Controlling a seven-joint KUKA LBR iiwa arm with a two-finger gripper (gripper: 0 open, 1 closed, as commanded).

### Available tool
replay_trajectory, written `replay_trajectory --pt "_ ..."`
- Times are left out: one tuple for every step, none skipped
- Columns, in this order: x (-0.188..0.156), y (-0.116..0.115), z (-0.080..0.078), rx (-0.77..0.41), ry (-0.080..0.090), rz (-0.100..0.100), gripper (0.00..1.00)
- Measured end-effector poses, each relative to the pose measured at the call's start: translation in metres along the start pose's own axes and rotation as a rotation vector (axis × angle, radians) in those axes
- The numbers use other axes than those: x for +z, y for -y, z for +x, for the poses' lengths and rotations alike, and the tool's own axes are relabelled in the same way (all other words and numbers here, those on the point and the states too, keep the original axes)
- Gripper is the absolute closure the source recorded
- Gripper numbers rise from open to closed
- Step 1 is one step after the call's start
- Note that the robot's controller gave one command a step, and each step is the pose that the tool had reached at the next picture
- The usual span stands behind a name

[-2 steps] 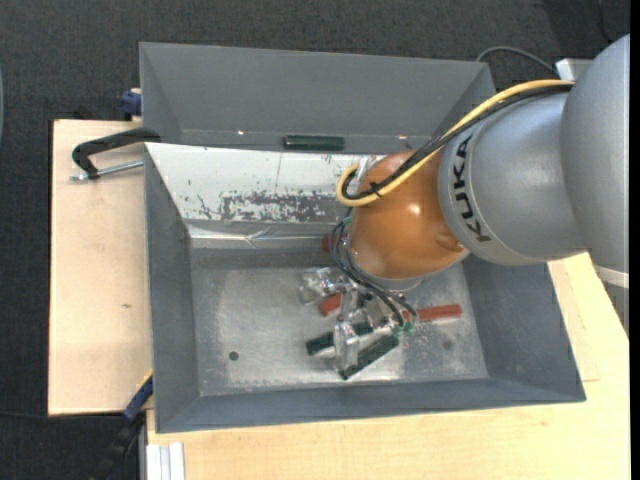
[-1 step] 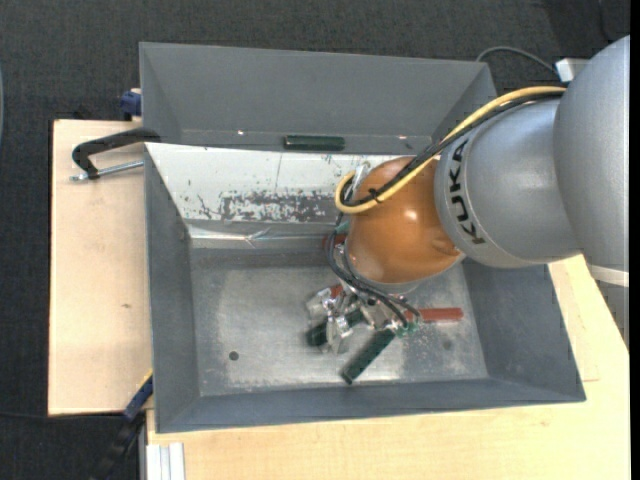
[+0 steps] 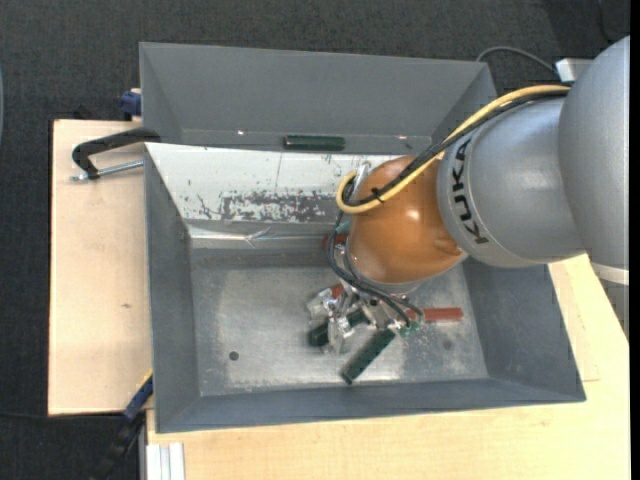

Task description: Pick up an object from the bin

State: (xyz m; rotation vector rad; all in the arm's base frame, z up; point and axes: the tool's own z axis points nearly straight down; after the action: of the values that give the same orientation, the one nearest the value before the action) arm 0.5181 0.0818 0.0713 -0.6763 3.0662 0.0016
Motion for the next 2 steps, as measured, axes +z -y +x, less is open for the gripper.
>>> replay_trajectory --pt "-0.1796 0.0385 -0.0021 0.055 0.011 0.005 1.0" --pt "-0.1763 0.0371 -0.0009 0.054 0.004 0.001 0.0"
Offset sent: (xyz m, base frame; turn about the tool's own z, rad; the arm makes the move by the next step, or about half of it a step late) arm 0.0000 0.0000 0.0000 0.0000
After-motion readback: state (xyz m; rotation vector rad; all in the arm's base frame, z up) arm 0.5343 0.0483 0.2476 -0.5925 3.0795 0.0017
